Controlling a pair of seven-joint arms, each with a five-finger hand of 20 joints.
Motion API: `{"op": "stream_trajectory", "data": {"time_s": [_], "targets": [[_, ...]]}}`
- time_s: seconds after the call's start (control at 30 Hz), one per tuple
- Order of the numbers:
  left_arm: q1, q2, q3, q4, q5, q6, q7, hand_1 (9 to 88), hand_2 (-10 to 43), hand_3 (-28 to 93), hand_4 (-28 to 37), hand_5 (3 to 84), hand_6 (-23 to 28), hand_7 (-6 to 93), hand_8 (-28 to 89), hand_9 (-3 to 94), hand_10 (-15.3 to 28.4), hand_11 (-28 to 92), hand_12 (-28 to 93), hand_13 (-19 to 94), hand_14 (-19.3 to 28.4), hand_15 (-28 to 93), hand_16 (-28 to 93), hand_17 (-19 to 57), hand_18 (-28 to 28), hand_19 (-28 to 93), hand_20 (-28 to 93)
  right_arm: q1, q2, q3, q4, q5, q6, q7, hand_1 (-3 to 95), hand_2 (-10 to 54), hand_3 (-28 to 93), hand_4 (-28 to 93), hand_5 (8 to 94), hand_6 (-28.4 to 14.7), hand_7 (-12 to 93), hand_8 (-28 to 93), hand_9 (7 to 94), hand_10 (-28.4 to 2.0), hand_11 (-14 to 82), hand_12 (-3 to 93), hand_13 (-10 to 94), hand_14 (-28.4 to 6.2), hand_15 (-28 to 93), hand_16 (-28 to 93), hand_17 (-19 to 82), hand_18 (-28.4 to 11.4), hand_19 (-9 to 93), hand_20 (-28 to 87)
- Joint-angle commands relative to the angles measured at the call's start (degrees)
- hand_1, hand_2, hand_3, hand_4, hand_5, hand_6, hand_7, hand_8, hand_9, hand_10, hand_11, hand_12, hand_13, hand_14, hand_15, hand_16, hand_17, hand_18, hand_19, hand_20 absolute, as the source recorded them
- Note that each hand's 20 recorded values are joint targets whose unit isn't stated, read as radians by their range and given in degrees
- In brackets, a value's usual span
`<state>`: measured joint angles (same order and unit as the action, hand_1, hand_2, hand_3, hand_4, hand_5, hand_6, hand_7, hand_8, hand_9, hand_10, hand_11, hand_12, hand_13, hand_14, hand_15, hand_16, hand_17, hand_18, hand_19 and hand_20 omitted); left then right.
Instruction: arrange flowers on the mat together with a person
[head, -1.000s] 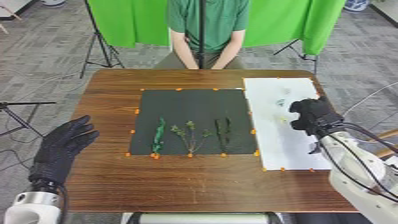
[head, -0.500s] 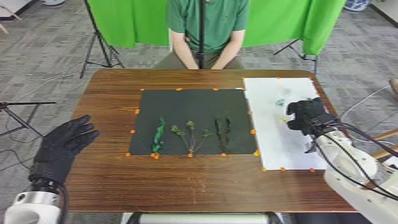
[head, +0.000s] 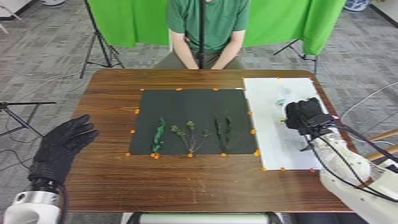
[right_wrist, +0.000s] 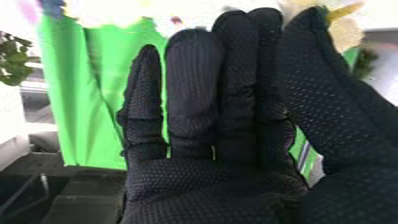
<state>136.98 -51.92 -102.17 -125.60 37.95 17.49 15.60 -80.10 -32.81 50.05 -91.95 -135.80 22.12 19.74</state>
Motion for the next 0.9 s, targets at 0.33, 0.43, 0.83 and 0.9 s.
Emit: {"op": "stream_trajectory", "data": {"time_s": [0.33, 0.43, 0.83, 0.9], "targets": [[5.08, 0.66, -6.1, -1.37, 0.37, 0.06, -1.72, 29.8, 7.3, 70, -21.5, 43.4, 5.4, 24.7, -10, 37.2, 15.7, 35, 17, 32, 17.8, 47, 0, -2.3, 23.8, 56, 9, 9.45, -5.51, -7.63, -4.34, -0.5, 9.56, -3.65, 46.7, -9.5, 81, -28, 70.9, 4.3, 51, 1, 79.7, -6.3, 31.0, 55.0, 68, -5.6, 66, 34, 27, -15.0, 67, 40], [7.05, 0.96, -8.11, -1.98, 0.05, 1.05, -1.48, 29.8, 7.3, 70, -21.5, 43.4, 5.4, 24.7, -10, 37.1, 15.8, 35, 17, 32, 17.8, 47, 0, -2.3, 23.8, 56, 8, 16.19, -8.42, -13.94, -5.27, 0.22, 11.44, -6.7, 46.7, -9.5, 81, -28, 71.0, 4.2, 51, 1, 79.7, -6.4, 31.2, 55.0, 67, -5.7, 66, 34, 27, -15.0, 67, 41], [3.61, 2.29, -4.94, -0.65, 0.18, 0.77, -1.73, 29.8, 7.3, 70, -21.6, 43.6, 5.4, 24.8, -10, 37.3, 15.7, 35, 17, 32, 17.8, 47, 0, -2.3, 23.8, 56, 9, 38.03, -25.13, -38.01, 0.39, 4.51, 11.84, -19.01, 46.7, -9.5, 80, -28, 70.4, 4.4, 52, 0, 79.1, -6.3, 31.4, 55.1, 67, -5.5, 66, 35, 27, -14.9, 67, 41], [2.71, 2.42, -4.09, -0.26, 0.08, 0.55, -1.82, 29.8, 7.3, 70, -21.6, 43.5, 5.4, 24.9, -10, 37.4, 15.8, 35, 17, 32, 17.9, 48, 0, -2.3, 23.8, 56, 9, 39.98, -26.76, -40.62, 1.37, 4.89, 11.4, -19.24, 46.6, -9.5, 80, -28, 70.4, 4.4, 52, 0, 79.1, -6.3, 31.3, 54.9, 67, -5.5, 66, 34, 27, -14.9, 67, 41]]}}
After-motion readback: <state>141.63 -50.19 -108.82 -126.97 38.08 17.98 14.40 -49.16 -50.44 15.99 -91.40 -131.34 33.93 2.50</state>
